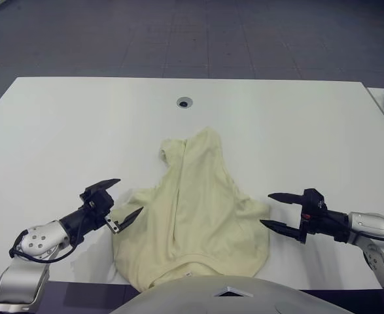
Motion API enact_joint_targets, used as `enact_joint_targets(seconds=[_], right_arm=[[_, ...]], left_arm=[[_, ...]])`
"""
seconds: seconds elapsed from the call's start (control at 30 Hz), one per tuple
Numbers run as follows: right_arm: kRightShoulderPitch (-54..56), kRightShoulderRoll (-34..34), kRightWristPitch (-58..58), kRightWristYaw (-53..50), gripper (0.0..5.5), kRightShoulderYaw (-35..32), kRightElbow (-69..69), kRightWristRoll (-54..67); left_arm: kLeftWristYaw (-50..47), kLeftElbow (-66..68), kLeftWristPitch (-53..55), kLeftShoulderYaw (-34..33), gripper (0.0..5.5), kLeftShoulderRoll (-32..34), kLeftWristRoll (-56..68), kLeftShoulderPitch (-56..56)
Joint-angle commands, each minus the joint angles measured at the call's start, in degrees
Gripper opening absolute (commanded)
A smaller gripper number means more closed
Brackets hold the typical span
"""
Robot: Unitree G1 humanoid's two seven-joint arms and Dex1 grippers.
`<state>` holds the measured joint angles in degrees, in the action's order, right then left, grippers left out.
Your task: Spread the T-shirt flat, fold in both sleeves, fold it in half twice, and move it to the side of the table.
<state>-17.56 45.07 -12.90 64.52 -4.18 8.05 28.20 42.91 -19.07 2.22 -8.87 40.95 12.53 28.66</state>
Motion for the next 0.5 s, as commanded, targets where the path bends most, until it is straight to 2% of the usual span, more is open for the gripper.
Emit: enact_joint_targets(seconds=[0.03, 0.5], right_arm=[[1.53, -0.64, 0.45, 0.13, 3.61, 0.21, -1.22, -1.07], [4.08, -2.92, 1.55, -1.09, 1.43, 2.79, -5.25, -5.57]], left_arm=[[-0.53, 1.25, -1.32, 0.16, 5.4, -0.74, -1.66, 0.02], [-0.42, 3.84, -4.68, -0.3, 5.4, -0.54, -4.82, 0.41]])
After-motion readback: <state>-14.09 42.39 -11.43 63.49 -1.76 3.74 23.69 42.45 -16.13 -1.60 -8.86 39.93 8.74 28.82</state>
